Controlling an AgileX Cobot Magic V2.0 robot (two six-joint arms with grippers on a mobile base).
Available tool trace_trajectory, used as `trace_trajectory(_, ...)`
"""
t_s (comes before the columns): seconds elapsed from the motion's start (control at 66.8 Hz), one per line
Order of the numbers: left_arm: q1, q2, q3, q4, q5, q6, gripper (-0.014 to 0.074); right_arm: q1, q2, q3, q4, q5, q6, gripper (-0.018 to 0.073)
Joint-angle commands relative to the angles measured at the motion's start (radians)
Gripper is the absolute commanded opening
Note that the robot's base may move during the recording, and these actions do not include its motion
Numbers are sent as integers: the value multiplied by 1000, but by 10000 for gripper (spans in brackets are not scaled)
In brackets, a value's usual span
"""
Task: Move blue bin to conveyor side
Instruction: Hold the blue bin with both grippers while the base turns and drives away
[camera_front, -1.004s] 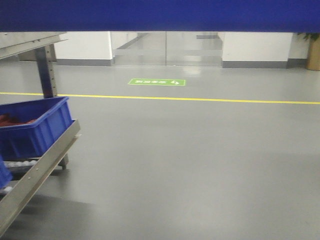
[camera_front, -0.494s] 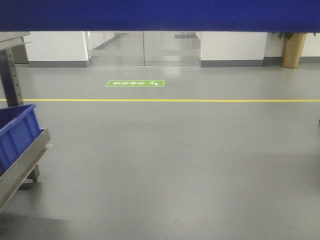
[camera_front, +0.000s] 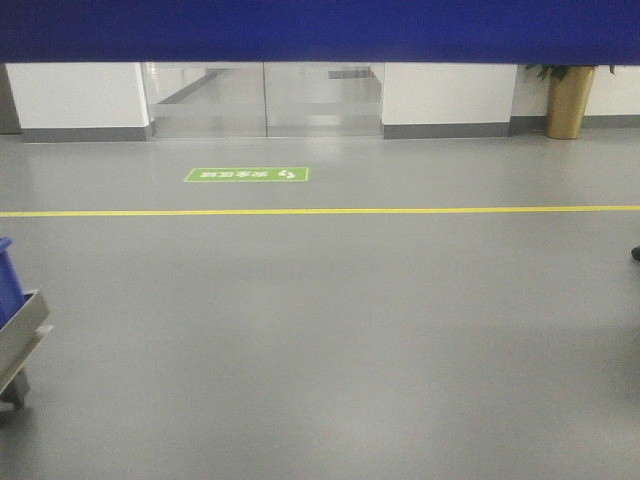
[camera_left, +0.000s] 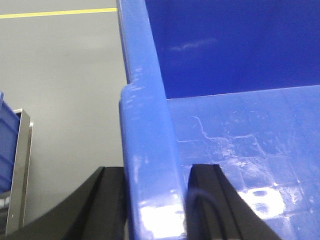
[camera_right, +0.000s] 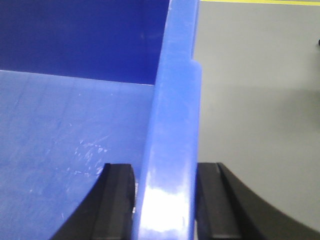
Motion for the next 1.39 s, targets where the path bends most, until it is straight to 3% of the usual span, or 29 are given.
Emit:
trace_trajectory(0.0,-10,-17,-20,-6,-110,23,-17,0,-18,-17,-9,-249,-26,-78)
trace_trajectory(1.378,-10,-17,-20,-4,-155,23,-17,0,-18,-17,-9,-249,-26,-78)
